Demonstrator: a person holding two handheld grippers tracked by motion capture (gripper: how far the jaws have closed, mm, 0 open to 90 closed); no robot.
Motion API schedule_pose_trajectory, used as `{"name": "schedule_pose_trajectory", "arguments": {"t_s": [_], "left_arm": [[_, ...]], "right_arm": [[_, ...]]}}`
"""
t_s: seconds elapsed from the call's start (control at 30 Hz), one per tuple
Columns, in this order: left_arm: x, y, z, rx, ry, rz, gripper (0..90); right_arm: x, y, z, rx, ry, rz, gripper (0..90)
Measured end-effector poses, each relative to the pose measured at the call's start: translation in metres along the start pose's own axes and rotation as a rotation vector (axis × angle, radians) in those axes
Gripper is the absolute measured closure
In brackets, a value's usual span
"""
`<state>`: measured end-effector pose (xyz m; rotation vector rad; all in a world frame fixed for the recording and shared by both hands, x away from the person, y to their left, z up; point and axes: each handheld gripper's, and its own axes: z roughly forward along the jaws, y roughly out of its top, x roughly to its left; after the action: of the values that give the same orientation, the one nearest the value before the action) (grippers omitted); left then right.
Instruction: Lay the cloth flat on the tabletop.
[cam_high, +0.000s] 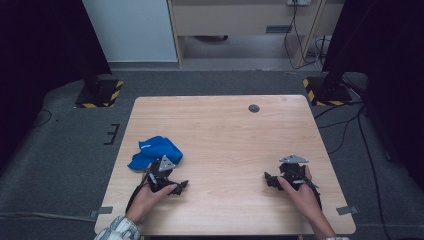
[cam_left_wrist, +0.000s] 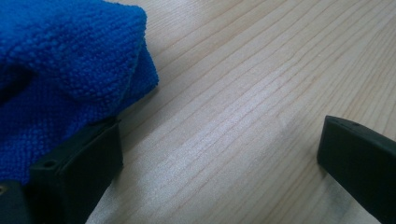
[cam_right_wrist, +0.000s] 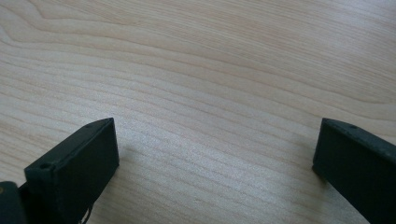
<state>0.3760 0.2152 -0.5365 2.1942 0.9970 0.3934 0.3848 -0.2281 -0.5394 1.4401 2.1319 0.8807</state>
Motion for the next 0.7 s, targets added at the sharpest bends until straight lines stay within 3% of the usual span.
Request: {"name": "schedule_pose_trajectory", "arguments": {"t_s": [0.13,0.23,0.43,0.57,0.7], "left_arm": [[0.000,0.002,-0.002,0.002,-0.003,-0.006,3.6],[-0.002,0.004,-0.005,-0.030,-0.023,-0.024,4.1],[-0.007,0.010,-0.012,-0.085,-0.023,0.013,4.1],[-0.008,0.015,-0.021,-0.133,-0.002,0.018,4.2],[-0.009,0.018,-0.030,-0.137,0.027,0.007,4.5]], "right_arm": [[0.000,0.000,0.000,0.000,0.000,0.000,0.5],[0.000,0.000,0.000,0.001,0.002,-0.003,0.5],[0.000,-0.001,-0.001,0.000,0.004,-0.007,0.5],[0.000,-0.001,-0.001,-0.001,0.003,-0.009,0.5],[0.000,-0.001,-0.001,-0.001,0.003,-0.009,0.5]]}}
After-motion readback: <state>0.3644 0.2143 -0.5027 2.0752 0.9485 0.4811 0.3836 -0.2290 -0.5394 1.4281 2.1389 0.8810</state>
